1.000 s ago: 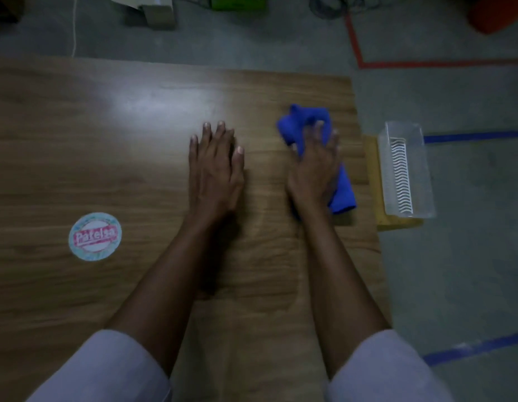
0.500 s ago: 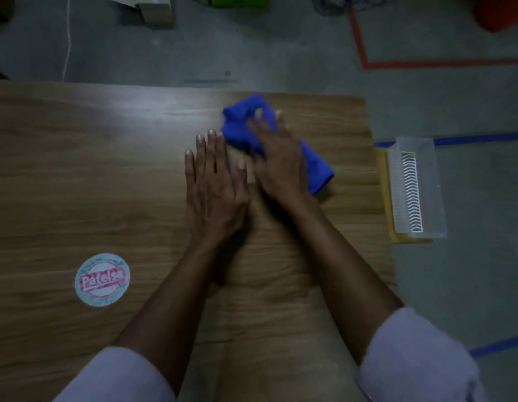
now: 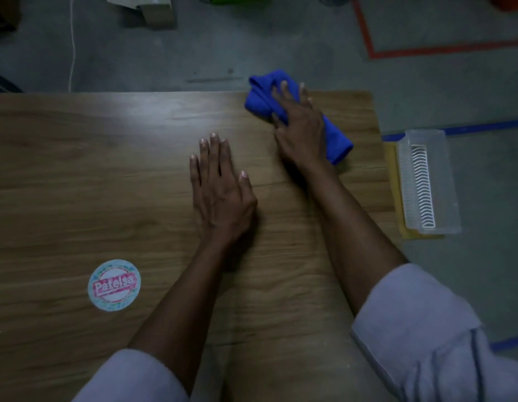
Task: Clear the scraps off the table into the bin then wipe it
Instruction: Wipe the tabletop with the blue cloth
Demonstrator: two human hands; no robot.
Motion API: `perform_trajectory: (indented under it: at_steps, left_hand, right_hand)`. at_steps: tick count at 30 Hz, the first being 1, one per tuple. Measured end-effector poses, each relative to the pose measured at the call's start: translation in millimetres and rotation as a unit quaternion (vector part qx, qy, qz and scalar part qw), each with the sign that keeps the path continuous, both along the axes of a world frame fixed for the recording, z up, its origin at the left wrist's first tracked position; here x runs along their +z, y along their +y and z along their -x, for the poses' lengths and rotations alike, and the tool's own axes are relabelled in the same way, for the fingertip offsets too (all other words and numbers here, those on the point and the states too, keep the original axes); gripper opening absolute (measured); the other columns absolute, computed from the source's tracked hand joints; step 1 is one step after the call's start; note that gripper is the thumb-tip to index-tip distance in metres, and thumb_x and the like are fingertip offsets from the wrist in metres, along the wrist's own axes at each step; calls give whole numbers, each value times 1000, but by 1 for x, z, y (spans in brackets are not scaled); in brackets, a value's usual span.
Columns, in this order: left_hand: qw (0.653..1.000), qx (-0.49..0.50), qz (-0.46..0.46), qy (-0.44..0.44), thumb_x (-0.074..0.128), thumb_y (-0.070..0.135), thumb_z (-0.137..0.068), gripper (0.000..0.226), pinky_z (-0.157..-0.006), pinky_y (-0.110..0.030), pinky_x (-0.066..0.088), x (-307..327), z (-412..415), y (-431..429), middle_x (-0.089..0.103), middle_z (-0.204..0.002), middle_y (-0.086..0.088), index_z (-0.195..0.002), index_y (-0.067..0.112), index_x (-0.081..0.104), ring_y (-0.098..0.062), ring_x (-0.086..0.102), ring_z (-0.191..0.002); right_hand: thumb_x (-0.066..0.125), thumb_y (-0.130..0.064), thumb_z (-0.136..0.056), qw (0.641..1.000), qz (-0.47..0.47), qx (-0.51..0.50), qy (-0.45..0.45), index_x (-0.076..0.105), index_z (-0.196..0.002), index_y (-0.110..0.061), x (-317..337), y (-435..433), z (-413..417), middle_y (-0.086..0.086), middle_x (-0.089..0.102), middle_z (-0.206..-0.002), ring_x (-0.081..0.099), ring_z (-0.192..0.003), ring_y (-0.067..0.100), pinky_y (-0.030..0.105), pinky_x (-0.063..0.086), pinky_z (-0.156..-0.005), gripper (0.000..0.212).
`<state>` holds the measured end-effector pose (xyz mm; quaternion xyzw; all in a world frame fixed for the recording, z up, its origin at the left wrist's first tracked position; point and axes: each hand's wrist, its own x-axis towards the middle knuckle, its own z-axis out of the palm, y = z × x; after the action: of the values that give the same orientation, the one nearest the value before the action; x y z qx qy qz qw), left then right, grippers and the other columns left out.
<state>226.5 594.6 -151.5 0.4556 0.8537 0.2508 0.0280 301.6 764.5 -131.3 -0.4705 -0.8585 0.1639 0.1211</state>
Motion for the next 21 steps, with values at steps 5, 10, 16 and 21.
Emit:
perform_trajectory:
  at_steps: [5,10,16,21]
  left_hand:
    - [990,23,-91,-103,42,16,-88,72,-128,-41,12,6,2,-4,28,-165,-14,-157,1,30,-27,21,-155]
    - [984,-8,-116,-138,44,0,-81,71,-126,-49,18,6,6,-13,38,-160,-17,-152,0,40,-32,27,-152]
    - [984,-24,-122,-128,38,6,-79,70,-126,-48,19,4,4,-12,45,-155,-18,-148,-1,46,-35,32,-150]
    - [974,-18,-139,-178,42,-3,-72,76,-126,-42,20,8,6,-14,47,-154,-17,-147,1,48,-33,34,-150]
  right_hand:
    - [64,-3,-80,985,37,160,59,51,-147,-22,-1,-49,-32,-1,44,-156,30,-150,28,42,27,-120,71]
    - [61,3,-81,952,114,278,49,55,-143,-16,13,-65,-88,4,47,-153,31,-149,25,39,25,-122,65]
    - [47,-2,-73,983,89,156,40,55,-144,-14,15,3,-51,10,47,-152,31,-148,38,48,26,-122,71]
    - [46,-5,-73,959,99,263,41,51,-147,-16,11,-87,-91,6,41,-157,28,-150,33,48,20,-124,76]
